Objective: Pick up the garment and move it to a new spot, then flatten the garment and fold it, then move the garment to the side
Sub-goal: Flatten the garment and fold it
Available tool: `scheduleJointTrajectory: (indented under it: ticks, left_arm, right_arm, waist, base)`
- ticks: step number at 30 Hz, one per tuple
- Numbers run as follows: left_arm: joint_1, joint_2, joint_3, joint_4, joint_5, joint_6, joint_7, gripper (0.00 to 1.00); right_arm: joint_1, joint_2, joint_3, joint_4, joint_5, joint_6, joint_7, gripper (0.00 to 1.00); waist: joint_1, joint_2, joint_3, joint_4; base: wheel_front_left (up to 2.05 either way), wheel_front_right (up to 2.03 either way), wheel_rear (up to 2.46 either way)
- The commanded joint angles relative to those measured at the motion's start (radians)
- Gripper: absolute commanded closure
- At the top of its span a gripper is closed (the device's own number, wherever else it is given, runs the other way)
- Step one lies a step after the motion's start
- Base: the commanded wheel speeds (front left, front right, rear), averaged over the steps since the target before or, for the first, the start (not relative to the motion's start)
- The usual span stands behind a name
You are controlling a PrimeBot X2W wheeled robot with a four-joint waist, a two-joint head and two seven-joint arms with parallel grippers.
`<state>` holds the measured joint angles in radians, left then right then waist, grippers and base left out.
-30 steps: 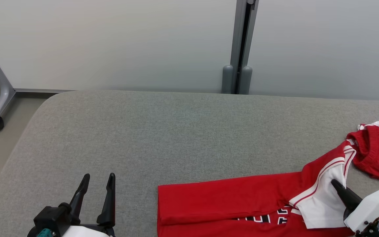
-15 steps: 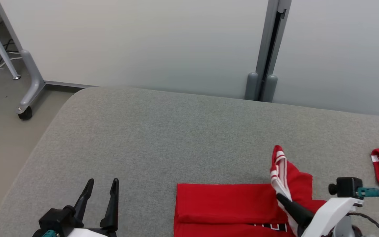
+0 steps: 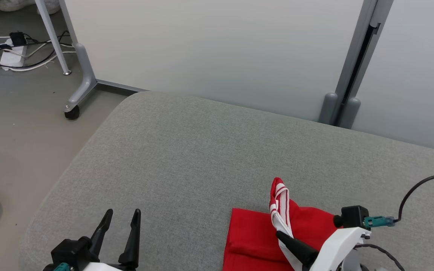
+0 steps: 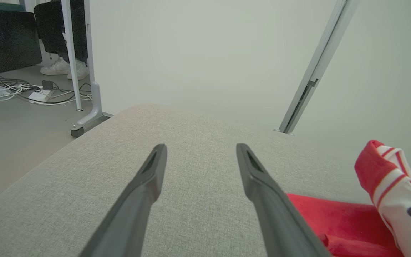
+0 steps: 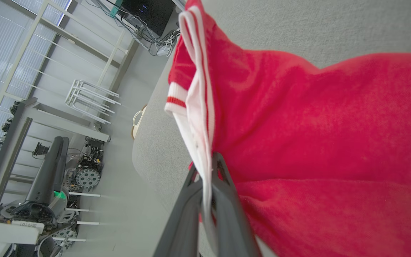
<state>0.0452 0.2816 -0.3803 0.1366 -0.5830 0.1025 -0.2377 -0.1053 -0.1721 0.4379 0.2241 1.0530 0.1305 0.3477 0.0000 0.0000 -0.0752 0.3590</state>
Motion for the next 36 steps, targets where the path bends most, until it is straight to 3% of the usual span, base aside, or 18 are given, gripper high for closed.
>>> scheduleJointTrajectory:
  ticks: [1,12,13,14,15,20,26,31,36]
  left_arm:
    - [-0.016,0.007,0.001,0.002,-0.002,-0.002,0.001,0.00]
    - [-0.024,0.014,-0.004,0.005,-0.005,0.002,0.005,0.00]
    - [-0.025,0.014,-0.004,0.006,-0.006,0.002,0.005,0.00]
    - [-0.024,0.015,-0.004,0.006,-0.007,0.003,0.005,0.00]
    - [-0.023,0.015,-0.003,0.007,-0.008,0.005,0.005,0.00]
    - [-0.011,0.018,0.000,0.008,-0.010,0.009,0.002,0.00]
    - [0.003,0.013,0.010,0.006,-0.017,0.012,-0.007,0.00]
    - [0.006,0.006,0.018,0.006,-0.014,0.015,-0.014,0.00]
    - [0.011,0.001,0.026,-0.001,-0.006,0.015,-0.020,0.00]
  right_arm:
    - [-0.020,0.009,0.008,0.022,0.014,0.001,-0.010,1.00]
    - [-0.117,0.075,0.053,0.226,0.040,0.001,-0.083,1.00]
    - [-0.124,0.079,0.060,0.238,0.043,0.001,-0.088,0.91]
    - [-0.130,0.083,0.067,0.247,0.045,0.001,-0.097,0.49]
    - [-0.136,0.087,0.072,0.254,0.051,0.001,-0.103,0.00]
    - [-0.158,0.088,0.102,0.219,0.081,0.001,-0.133,0.00]
    - [-0.173,0.042,0.090,0.048,0.152,0.001,-0.190,0.00]
    - [-0.182,-0.055,0.034,-0.064,0.147,0.001,-0.255,0.00]
    - [-0.162,-0.146,-0.039,-0.062,0.086,0.001,-0.334,0.00]
  waist:
    - [0.0000,0.0000,0.000,0.018]
    - [0.0000,0.0000,0.005,0.046]
    - [0.0000,0.0000,0.005,0.046]
    - [0.0000,0.0000,0.006,0.045]
    - [0.0000,0.0000,0.006,0.044]
    - [0.0000,0.0000,0.005,0.014]
    - [0.0000,0.0000,0.002,-0.057]
    - [0.0000,0.0000,-0.001,-0.113]
    - [0.0000,0.0000,-0.007,-0.143]
  base:
    - [0.00,0.00,0.00]
    - [0.00,0.00,0.00]
    - [0.00,0.00,0.00]
    - [0.00,0.00,0.00]
    - [0.00,0.00,0.00]
    - [0.00,0.00,0.00]
    - [0.00,0.00,0.00]
    - [0.00,0.00,0.00]
    - [0.00,0.00,0.00]
